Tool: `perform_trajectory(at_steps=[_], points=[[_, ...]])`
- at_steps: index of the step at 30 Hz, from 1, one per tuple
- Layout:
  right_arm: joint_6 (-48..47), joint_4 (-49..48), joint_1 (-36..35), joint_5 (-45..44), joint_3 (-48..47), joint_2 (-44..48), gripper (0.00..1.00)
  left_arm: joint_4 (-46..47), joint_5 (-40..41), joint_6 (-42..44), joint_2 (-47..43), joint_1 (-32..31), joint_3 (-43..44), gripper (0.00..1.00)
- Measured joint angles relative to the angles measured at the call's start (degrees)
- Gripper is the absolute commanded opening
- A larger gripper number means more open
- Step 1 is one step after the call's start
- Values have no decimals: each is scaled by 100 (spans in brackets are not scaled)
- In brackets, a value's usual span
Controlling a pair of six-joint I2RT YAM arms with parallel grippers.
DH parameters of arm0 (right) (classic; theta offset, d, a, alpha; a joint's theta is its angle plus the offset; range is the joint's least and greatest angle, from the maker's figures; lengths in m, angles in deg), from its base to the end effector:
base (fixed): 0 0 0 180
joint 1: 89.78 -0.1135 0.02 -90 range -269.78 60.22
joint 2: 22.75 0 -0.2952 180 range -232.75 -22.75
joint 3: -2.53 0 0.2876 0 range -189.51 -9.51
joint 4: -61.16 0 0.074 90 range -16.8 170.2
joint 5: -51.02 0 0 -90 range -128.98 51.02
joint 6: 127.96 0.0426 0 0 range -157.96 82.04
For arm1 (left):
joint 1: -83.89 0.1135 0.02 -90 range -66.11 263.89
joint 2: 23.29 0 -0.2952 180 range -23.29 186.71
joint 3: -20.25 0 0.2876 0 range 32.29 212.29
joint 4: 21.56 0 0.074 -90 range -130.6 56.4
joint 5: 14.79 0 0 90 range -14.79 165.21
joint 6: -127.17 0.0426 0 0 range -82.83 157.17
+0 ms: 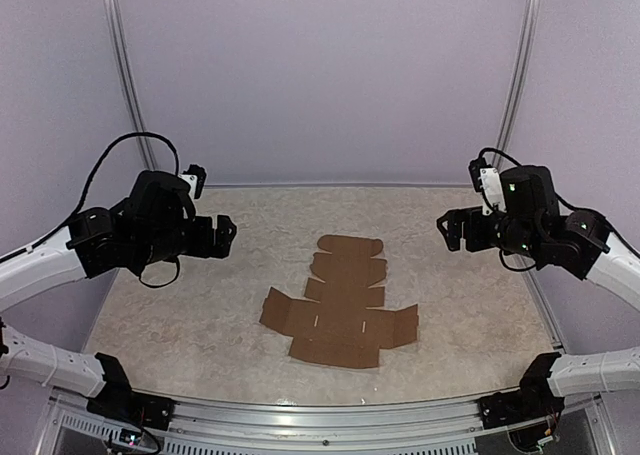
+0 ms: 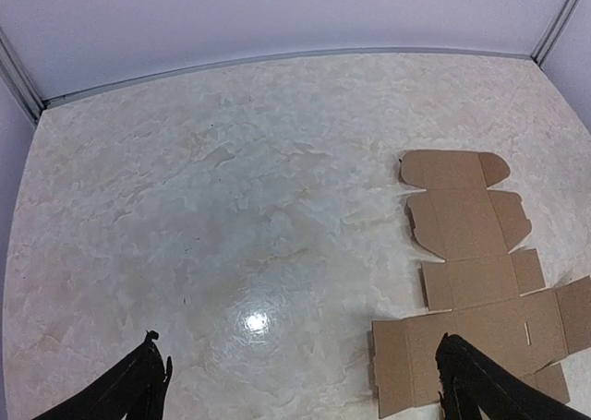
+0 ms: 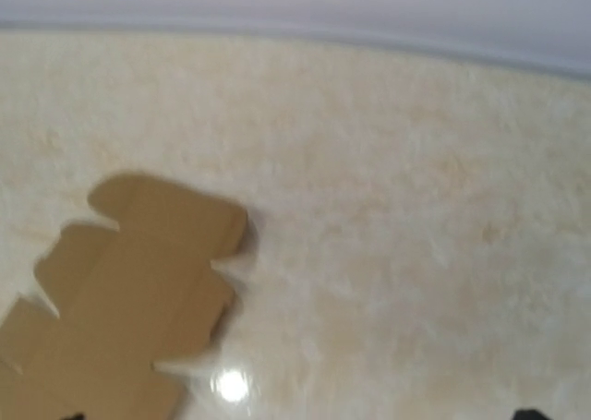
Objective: Fold the paper box
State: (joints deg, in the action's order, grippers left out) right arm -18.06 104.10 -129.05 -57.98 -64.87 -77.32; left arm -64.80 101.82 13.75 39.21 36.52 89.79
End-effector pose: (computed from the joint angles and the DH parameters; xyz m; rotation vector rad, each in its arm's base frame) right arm 0.1854 0.1337 0.3606 -0.1514 2.0720 0.2872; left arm 0.1898 -0.1781 0.3444 0.1910 2.1260 -0.2142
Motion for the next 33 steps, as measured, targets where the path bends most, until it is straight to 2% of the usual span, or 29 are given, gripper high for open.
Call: perform_trajectory(at_steps=[8, 16, 25, 33], points=[[275, 632, 0, 874, 345, 7, 89, 37, -575, -219, 442, 52, -105, 99], [977, 660, -2, 2061, 977, -398, 77, 323, -1493, -417, 702, 396, -330, 99], [1904, 39, -4, 2806, 1958, -824, 65, 463, -1836, -481, 774, 529, -496, 99], [2435, -785, -11, 3088, 2216, -1255, 53, 485, -1902, -476, 761, 608, -553, 99]])
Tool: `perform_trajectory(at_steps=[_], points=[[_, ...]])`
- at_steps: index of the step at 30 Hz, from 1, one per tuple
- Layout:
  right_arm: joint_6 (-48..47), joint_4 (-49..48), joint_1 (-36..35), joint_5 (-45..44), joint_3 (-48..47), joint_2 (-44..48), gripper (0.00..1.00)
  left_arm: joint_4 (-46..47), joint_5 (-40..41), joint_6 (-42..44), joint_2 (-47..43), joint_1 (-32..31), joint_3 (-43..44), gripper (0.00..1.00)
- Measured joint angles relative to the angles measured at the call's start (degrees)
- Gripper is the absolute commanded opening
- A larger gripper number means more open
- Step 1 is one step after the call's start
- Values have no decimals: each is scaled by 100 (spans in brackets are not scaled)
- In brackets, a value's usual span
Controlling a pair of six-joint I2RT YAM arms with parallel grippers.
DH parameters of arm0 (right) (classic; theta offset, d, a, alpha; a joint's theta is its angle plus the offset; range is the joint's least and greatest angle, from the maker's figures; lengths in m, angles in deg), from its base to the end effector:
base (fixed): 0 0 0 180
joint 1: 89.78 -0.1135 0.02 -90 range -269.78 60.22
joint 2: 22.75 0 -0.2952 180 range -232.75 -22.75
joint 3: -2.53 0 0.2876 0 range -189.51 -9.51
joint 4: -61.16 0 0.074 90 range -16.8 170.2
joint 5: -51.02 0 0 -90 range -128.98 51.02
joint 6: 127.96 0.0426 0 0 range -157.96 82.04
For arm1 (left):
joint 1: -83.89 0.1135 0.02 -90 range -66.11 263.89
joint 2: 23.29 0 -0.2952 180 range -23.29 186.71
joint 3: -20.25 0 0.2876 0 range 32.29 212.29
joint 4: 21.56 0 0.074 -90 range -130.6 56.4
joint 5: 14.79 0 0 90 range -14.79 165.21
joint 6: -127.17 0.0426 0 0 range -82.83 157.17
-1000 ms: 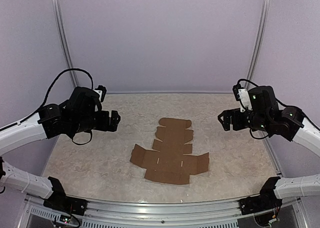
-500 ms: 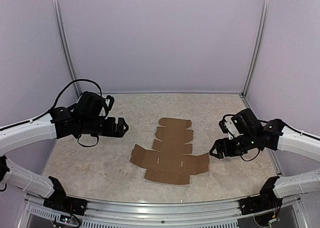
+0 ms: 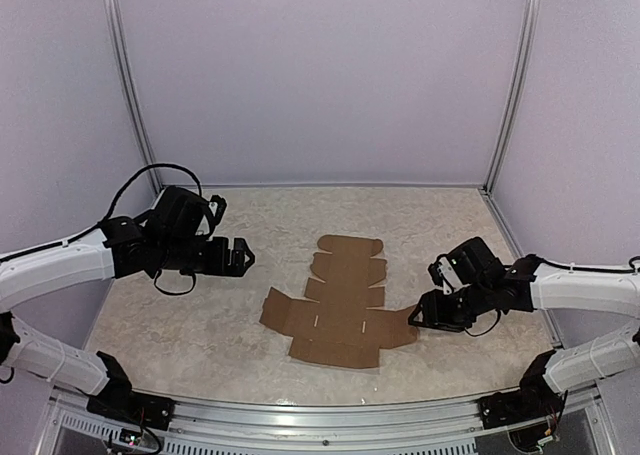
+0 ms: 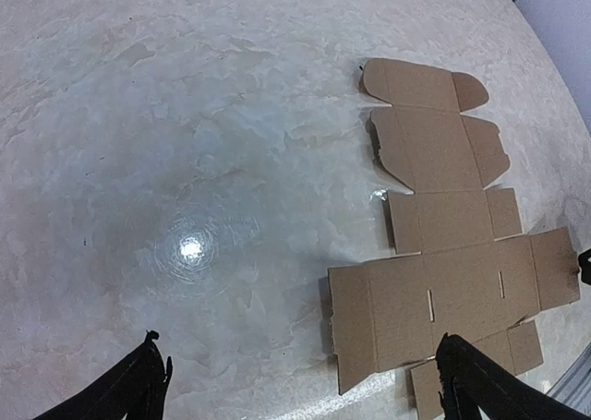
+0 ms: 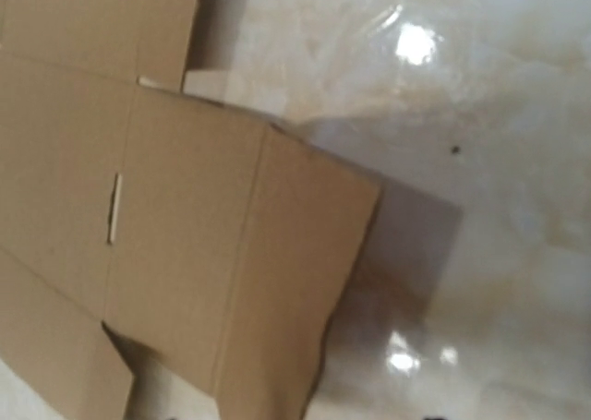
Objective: Fold the paper box
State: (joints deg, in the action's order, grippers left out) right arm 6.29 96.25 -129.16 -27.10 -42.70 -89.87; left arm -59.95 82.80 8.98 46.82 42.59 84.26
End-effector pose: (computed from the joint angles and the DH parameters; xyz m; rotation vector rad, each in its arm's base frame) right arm 0.1762 0.1560 0.1812 0.0321 2.7493 0.7562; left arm 0.2204 -0.1862 0.2791 0.2060 2.3732 -0.4394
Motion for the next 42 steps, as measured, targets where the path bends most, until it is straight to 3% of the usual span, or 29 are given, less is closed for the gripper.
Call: perform_trajectory(at_steps=[10, 15, 25, 42], points=[[245, -796, -2, 151, 39, -706, 30, -11, -11, 4, -282, 136, -125, 99], [243, -1005, -11, 251, 37, -920, 1, -15, -9, 4, -439, 203, -173, 99], [-269, -590, -22, 245, -621, -1073, 0, -203, 57, 35, -741, 326, -249, 99], [-3438, 1980, -177, -693, -4529, -3405, 0, -914, 341, 55, -1930, 369, -243, 99]])
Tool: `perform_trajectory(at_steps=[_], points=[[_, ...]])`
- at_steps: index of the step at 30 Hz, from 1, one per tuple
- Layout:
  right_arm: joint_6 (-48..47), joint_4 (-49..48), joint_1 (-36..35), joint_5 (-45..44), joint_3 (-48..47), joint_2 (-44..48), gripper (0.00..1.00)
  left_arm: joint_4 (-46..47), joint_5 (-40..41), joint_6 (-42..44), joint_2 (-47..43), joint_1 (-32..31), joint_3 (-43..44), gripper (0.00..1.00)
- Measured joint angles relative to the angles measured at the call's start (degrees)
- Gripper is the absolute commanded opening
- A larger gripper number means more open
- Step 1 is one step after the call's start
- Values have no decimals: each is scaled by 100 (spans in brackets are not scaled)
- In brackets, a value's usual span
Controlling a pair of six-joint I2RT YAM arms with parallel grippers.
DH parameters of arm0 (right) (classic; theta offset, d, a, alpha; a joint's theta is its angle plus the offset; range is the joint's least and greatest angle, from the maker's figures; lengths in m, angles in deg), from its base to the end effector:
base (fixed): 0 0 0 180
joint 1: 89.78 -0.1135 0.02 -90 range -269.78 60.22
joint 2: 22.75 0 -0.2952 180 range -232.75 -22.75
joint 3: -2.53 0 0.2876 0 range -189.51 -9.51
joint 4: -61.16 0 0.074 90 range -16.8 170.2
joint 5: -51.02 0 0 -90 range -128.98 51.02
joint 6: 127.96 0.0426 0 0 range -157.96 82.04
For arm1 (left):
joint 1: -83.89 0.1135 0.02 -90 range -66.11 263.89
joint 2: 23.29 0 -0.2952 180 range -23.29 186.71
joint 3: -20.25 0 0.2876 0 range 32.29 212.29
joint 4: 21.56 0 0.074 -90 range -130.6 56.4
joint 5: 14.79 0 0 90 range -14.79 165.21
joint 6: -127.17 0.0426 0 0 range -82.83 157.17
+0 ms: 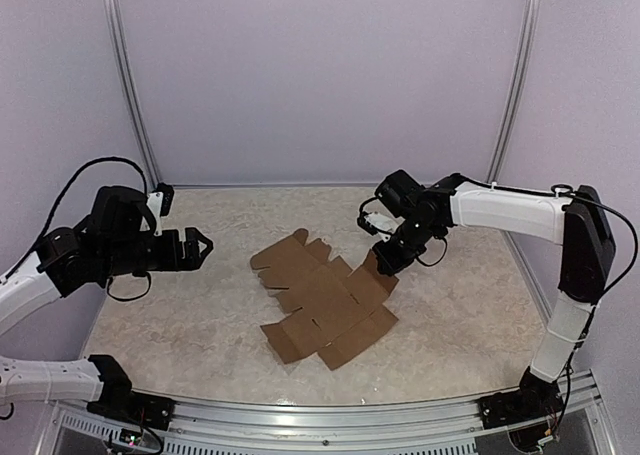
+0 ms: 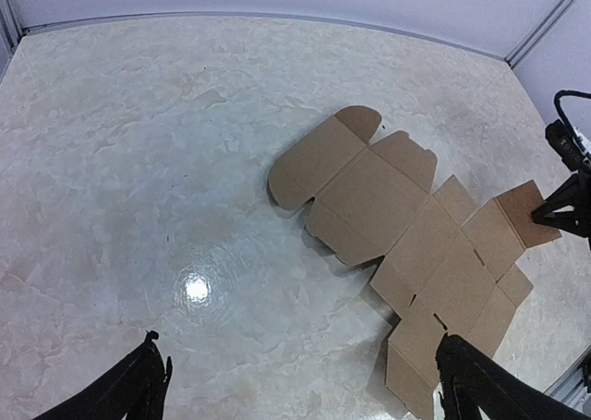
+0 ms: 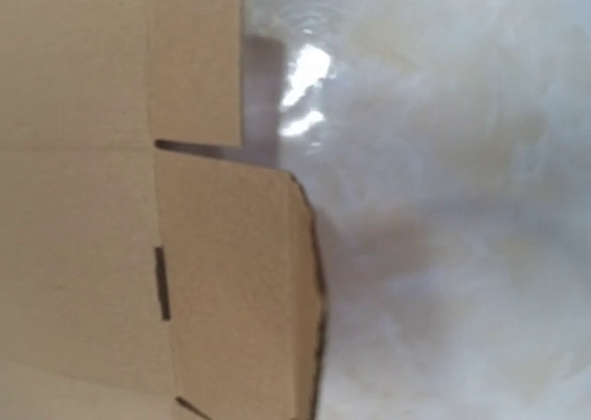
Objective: Fold the paper box
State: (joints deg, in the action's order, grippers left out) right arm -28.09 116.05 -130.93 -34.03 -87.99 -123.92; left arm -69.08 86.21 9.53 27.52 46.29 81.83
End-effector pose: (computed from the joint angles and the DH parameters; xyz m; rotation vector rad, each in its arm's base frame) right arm 0.3048 0.2713 0.2440 -0.7717 2.6604 0.3666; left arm 0.1704 -0.1210 0.3267 0.0863 2.2294 -0.4215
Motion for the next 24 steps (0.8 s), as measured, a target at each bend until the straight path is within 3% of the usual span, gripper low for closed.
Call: perform_trajectory(at_steps=[6, 12, 24], points=[[-1032, 802, -26, -730, -837, -638, 0, -256, 42, -107, -190, 7, 0, 99], [-2343, 903, -232, -1556, -826, -879, 0, -529, 48, -299, -651, 9, -33, 99], [-4763, 588, -302, -1464, -1191, -927, 0, -752, 68, -520, -964, 9, -33, 99]])
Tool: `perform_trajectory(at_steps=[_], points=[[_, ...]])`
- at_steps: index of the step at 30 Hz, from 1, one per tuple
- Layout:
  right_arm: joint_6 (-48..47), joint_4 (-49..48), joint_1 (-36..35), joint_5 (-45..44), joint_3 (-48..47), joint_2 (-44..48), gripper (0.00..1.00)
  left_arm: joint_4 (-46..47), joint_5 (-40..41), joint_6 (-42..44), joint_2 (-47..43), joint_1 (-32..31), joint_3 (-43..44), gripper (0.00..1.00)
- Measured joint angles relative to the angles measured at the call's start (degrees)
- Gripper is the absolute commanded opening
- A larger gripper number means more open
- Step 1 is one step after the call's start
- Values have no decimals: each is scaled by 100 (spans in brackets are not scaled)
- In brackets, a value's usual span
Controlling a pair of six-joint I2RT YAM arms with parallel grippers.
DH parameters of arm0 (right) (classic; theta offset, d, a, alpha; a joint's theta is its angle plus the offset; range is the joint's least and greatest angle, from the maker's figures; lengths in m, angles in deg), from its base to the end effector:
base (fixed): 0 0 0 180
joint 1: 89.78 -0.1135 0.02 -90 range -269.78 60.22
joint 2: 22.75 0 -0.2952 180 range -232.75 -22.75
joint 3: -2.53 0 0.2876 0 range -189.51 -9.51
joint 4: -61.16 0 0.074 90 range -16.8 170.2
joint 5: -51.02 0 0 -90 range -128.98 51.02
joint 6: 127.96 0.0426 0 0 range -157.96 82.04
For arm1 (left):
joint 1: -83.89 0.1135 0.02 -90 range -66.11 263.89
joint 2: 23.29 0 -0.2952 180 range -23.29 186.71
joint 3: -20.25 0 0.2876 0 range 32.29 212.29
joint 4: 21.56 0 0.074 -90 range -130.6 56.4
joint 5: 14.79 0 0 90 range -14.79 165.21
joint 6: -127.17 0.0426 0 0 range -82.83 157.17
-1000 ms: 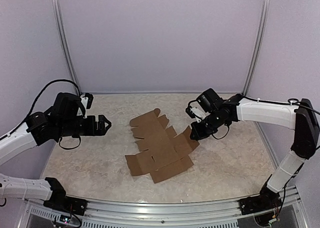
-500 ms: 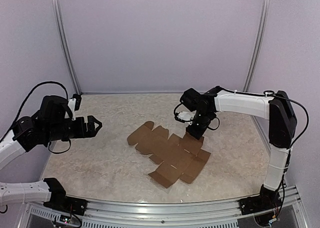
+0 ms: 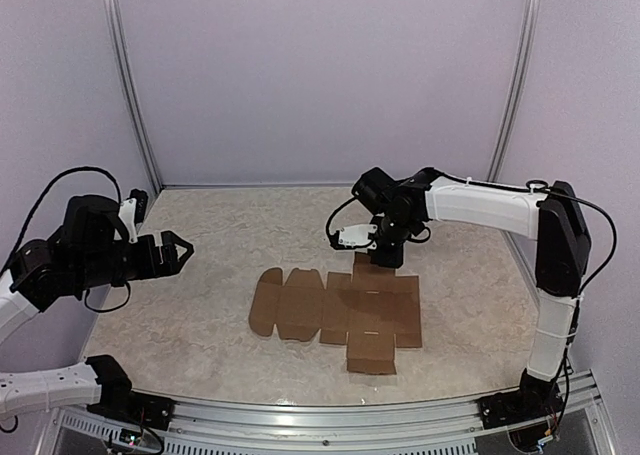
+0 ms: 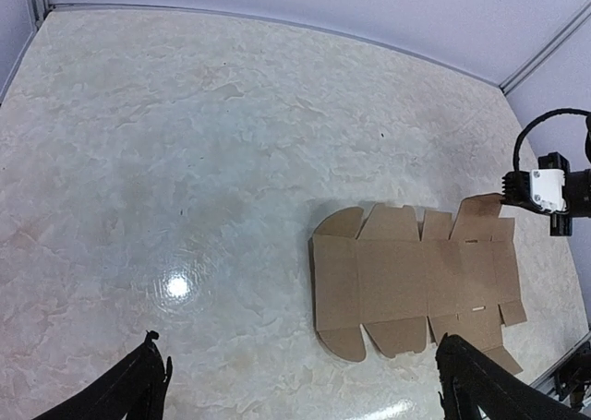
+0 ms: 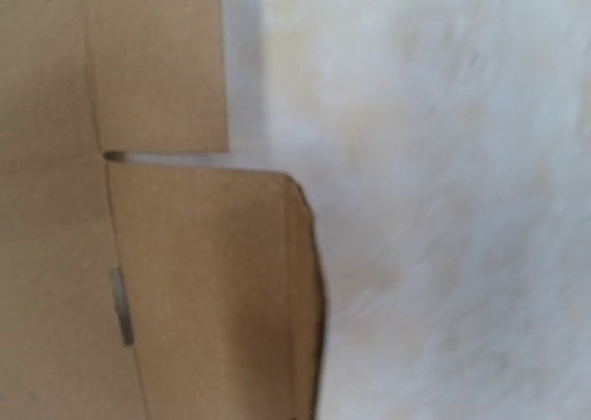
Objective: Fold the paper box
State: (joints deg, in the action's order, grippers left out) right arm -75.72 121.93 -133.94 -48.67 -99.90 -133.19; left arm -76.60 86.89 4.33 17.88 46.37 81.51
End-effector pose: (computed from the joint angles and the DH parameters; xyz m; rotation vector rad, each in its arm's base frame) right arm 0.3277 0.3083 0.2419 -1.7735 2.1098 -0.2044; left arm 0.1343 -0.0923 0.3403 -0.0274 2.2064 -0.4774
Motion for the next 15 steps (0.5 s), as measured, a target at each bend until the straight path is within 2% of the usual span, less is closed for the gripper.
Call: perform_trajectory(at_steps=[8, 15], points=[[-1222, -256, -13, -179, -219, -354, 0, -44, 39, -83, -111, 0, 0, 99], [-1871, -350, -13, -188, -376, -538, 0, -74, 33, -177, -192, 0, 0, 99]])
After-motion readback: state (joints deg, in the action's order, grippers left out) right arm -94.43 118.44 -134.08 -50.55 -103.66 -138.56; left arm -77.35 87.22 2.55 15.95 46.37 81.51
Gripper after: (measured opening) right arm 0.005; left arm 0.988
